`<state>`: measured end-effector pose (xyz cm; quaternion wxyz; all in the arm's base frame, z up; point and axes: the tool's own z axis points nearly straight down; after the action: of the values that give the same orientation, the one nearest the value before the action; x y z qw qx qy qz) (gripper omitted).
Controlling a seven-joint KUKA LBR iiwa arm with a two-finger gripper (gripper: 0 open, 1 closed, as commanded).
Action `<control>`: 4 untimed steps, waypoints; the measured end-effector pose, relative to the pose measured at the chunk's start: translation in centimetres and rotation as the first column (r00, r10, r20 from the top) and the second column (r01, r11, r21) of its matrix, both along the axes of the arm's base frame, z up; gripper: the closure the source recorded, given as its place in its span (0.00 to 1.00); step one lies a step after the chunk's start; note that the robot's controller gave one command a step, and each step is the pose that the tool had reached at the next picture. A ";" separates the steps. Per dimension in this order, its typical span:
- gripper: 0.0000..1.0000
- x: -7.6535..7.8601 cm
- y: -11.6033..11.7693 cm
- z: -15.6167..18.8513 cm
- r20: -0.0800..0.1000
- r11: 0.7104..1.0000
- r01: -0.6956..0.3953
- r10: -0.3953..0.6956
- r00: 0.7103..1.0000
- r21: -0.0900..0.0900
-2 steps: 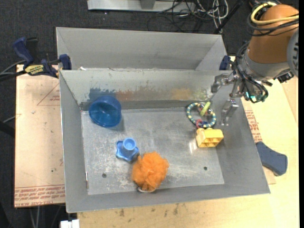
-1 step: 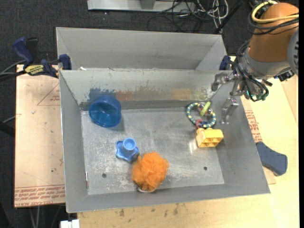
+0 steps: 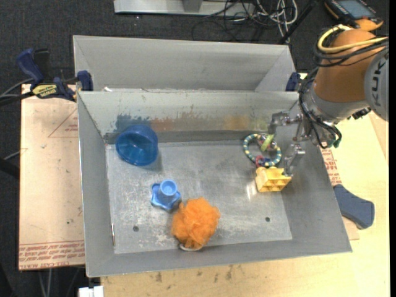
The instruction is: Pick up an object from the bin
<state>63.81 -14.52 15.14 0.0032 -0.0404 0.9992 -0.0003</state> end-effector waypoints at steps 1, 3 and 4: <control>1.00 -2.3 1.2 -5.8 -0.007 0.945 -0.327 0.327 0.945 -0.004; 1.00 -2.1 1.0 -5.5 -0.001 0.945 -0.328 0.328 0.945 -0.007; 1.00 -2.1 1.0 -5.5 -0.001 0.945 -0.328 0.328 0.945 -0.008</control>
Offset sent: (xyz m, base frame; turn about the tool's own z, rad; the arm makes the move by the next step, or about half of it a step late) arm 0.0000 0.0000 0.0000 0.0000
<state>61.67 -13.54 9.67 0.0030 -0.2061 0.9785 -0.0037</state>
